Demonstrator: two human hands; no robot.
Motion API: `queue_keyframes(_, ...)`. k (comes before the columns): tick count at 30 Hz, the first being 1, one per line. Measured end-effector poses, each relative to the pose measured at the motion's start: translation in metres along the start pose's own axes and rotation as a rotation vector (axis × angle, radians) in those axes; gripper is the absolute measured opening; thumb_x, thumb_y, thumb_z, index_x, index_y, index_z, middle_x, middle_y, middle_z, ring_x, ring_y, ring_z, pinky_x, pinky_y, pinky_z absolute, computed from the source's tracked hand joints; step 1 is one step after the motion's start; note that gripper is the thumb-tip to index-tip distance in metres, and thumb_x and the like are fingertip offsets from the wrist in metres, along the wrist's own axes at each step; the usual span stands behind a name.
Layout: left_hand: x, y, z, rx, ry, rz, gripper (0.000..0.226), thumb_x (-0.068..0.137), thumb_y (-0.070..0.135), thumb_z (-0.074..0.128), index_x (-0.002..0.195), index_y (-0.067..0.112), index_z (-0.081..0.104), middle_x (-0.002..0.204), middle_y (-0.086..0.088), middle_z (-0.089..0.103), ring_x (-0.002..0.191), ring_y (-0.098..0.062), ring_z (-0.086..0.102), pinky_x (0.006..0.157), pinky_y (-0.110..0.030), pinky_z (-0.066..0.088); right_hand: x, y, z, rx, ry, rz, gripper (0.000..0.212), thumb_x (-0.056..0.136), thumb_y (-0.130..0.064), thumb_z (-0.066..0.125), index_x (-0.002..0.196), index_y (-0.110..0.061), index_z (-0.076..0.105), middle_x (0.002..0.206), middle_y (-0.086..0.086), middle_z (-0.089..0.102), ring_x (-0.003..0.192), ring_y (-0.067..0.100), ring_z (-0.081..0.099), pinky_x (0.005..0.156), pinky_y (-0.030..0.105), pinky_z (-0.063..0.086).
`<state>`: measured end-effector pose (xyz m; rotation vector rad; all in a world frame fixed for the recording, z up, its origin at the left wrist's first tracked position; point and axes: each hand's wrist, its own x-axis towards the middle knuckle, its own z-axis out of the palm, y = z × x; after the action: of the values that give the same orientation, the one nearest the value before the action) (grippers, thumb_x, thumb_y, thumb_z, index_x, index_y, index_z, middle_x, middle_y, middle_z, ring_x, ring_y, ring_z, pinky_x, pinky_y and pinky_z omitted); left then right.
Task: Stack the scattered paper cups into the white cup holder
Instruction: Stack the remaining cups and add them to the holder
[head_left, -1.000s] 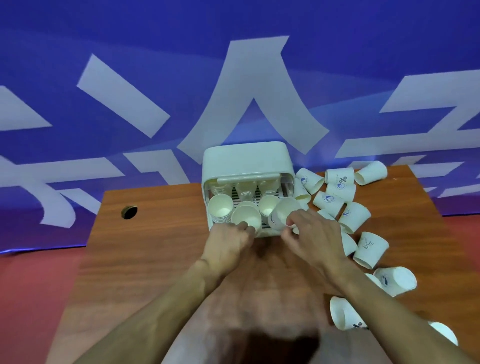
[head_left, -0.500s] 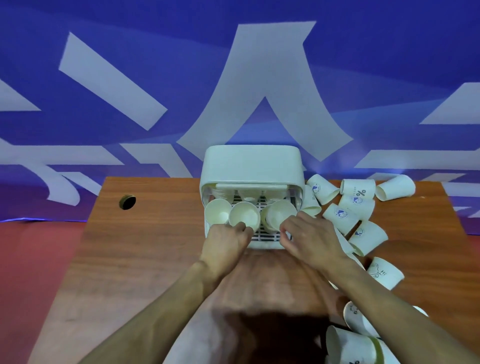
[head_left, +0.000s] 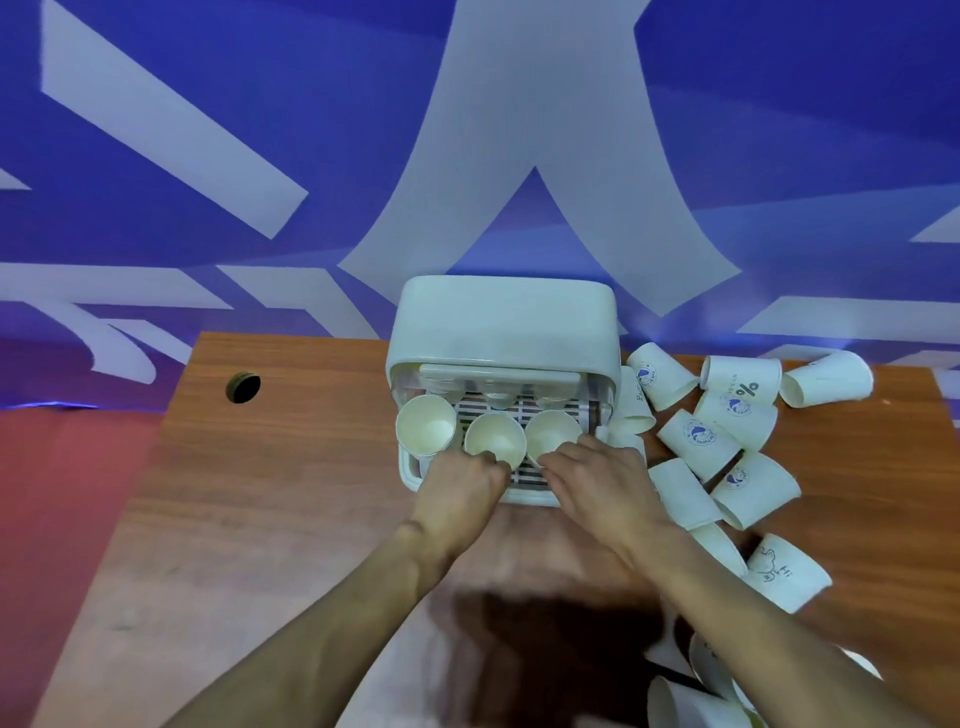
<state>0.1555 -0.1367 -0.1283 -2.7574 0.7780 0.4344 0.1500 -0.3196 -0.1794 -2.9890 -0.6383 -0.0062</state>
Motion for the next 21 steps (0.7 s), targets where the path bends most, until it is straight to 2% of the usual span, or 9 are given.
queue_keyframes(3,0.006,0.000,0.016,-0.057,-0.032,-0.028,0.023,0.078,0.003,0.056,0.089,0.021,0.068,0.084,0.001,0.068,0.072,-0.023,0.064,0.053,-0.029,0.028,0.003,-0.002,0.003,-0.014,-0.036,0.038,0.021,0.069,-0.022,0.083,0.063,-0.027,0.063,0.055,-0.009,0.057,0.059,0.013,0.056,0.045,0.023,0.022)
queue_keyframes(5,0.010,0.000,0.024,-0.075,-0.022,-0.047,0.026,0.082,0.002,0.052,0.093,0.020,0.067,0.089,0.000,0.068,0.076,-0.024,0.065,0.055,-0.030,0.031,0.006,-0.004,0.006,0.001,-0.045,0.081,0.025,0.065,-0.019,0.083,0.059,-0.025,0.060,0.051,-0.007,0.054,0.056,0.014,0.055,0.046,0.022,0.018)
queue_keyframes(10,0.019,-0.002,0.030,-0.147,-0.026,-0.131,0.019,0.084,0.004,0.055,0.090,0.020,0.065,0.089,-0.001,0.068,0.079,-0.026,0.066,0.055,-0.030,0.035,0.008,-0.013,0.014,0.013,-0.071,0.101,0.020,0.060,-0.015,0.078,0.059,-0.023,0.060,0.051,-0.007,0.057,0.058,0.017,0.059,0.047,0.023,0.023)
queue_keyframes(14,0.020,-0.002,0.033,-0.163,-0.009,-0.122,0.020,0.081,0.002,0.058,0.086,0.019,0.065,0.086,-0.001,0.069,0.076,-0.027,0.066,0.053,-0.030,0.035,0.009,-0.014,0.016,0.006,-0.038,0.078,0.017,0.064,-0.016,0.078,0.064,-0.023,0.063,0.057,-0.006,0.061,0.062,0.017,0.060,0.046,0.024,0.029)
queue_keyframes(16,0.017,0.000,0.028,-0.127,-0.014,-0.087,0.018,0.073,0.003,0.069,0.080,0.019,0.065,0.077,-0.001,0.067,0.064,-0.025,0.065,0.047,-0.028,0.032,0.007,-0.013,0.013,0.011,-0.013,0.091,0.011,0.073,-0.024,0.079,0.073,-0.025,0.067,0.064,-0.007,0.065,0.066,0.016,0.063,0.047,0.024,0.035)
queue_keyframes(18,0.015,0.002,0.024,-0.086,0.039,-0.050,0.029,0.055,0.007,0.086,0.069,0.017,0.062,0.061,0.000,0.060,0.042,-0.025,0.056,0.039,-0.025,0.023,0.001,-0.011,0.006,0.057,0.043,0.122,0.009,0.085,-0.033,0.069,0.089,-0.025,0.070,0.077,-0.007,0.069,0.074,0.016,0.065,0.051,0.028,0.045)
queue_keyframes(21,0.008,0.012,0.014,-0.091,0.174,0.030,0.035,0.050,0.004,0.084,0.074,0.014,0.061,0.062,-0.001,0.055,0.033,-0.027,0.046,0.039,-0.027,0.023,-0.022,-0.001,-0.006,0.108,0.140,0.161,0.010,0.089,-0.026,0.062,0.096,-0.023,0.069,0.084,-0.006,0.069,0.077,0.018,0.065,0.052,0.033,0.049)
